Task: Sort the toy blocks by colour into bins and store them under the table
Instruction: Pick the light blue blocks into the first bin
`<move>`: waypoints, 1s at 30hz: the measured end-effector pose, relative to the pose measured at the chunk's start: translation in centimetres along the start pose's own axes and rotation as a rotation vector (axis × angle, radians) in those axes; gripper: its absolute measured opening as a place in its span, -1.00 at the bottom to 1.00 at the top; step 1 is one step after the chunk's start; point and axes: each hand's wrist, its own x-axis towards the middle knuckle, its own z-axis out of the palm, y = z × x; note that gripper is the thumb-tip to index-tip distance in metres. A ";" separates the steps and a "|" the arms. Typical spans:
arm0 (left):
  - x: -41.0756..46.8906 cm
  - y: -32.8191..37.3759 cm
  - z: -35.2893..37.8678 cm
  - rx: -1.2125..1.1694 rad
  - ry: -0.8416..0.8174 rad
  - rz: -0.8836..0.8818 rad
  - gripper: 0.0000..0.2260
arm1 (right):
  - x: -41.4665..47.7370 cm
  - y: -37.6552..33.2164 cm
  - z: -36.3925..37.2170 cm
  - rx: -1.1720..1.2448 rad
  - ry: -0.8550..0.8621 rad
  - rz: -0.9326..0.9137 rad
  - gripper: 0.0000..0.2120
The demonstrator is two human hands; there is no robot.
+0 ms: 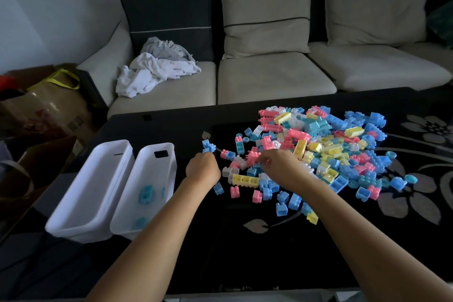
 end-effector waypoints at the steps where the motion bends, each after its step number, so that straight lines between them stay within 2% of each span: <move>1: 0.2 0.1 0.2 -0.001 0.001 -0.005 -0.80 | 0.1 0.1 0.3 -0.025 -0.010 -0.008 -0.72; 5: 0.8 0.0 0.0 -0.034 -0.058 -0.004 -0.78 | 0.7 0.4 1.3 -0.120 -0.063 -0.029 -0.78; 10: 0.6 0.2 -0.6 -0.030 -0.120 -0.001 -0.76 | 0.4 0.7 0.5 -0.161 -0.159 -0.041 -0.67; 15: 0.5 0.1 -0.3 -0.051 -0.112 0.049 -0.91 | 0.0 1.1 -0.4 -0.179 -0.221 -0.037 -0.69; 19: 0.5 0.2 -0.4 -0.137 -0.094 0.074 -0.87 | -0.2 1.3 -0.4 -0.160 -0.155 -0.023 -0.70; 22: 0.3 0.2 -0.3 -0.208 -0.056 0.087 -0.74 | -0.4 1.5 -0.2 -0.067 -0.042 -0.001 -0.77; 24: 0.0 0.2 -0.5 -0.310 0.025 0.131 -0.73 | -0.4 1.7 -0.4 0.002 0.073 -0.017 -0.79; 26: -0.2 0.5 -0.9 -0.471 0.033 0.166 -0.77 | -0.5 1.5 -0.6 0.034 0.134 -0.084 -0.81; 30: -0.5 1.4 -1.6 -1.090 -0.195 0.007 -0.72 | -0.5 0.3 -0.1 -0.054 -0.049 -0.265 -0.82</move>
